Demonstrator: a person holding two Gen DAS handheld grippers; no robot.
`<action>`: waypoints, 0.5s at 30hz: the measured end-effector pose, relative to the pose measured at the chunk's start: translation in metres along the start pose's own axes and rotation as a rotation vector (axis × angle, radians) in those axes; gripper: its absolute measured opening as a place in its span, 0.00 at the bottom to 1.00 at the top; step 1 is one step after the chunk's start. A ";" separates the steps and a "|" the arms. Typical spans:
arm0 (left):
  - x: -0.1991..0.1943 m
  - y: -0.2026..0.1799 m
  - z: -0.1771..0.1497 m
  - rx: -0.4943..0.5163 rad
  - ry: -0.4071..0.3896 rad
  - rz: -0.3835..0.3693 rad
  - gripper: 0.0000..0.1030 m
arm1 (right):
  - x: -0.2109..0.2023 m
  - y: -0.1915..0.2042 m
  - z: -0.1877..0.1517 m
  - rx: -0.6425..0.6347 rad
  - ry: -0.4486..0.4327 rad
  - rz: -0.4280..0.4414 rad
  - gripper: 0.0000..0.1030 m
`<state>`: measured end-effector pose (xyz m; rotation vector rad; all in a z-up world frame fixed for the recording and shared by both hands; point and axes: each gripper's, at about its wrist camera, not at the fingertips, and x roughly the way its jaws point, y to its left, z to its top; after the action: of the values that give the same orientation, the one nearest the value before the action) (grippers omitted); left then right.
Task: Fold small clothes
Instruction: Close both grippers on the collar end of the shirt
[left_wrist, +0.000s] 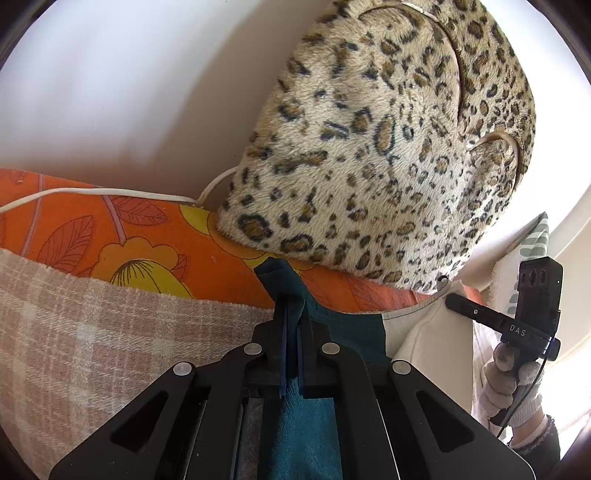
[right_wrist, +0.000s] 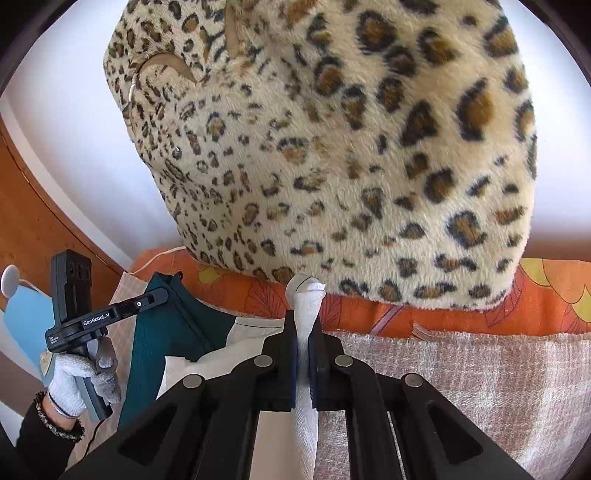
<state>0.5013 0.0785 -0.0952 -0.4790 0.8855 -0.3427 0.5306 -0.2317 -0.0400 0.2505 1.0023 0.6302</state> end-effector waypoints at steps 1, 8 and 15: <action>-0.004 -0.003 0.000 0.005 -0.005 -0.005 0.02 | -0.005 0.003 0.001 -0.004 -0.008 0.003 0.02; -0.035 -0.023 -0.005 0.023 -0.036 -0.041 0.02 | -0.036 0.023 -0.002 -0.038 -0.042 0.022 0.02; -0.074 -0.049 -0.022 0.055 -0.047 -0.076 0.02 | -0.075 0.036 -0.015 -0.057 -0.064 0.029 0.02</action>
<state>0.4356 0.0669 -0.0325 -0.4689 0.8112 -0.4230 0.4756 -0.2490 0.0218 0.2342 0.9192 0.6720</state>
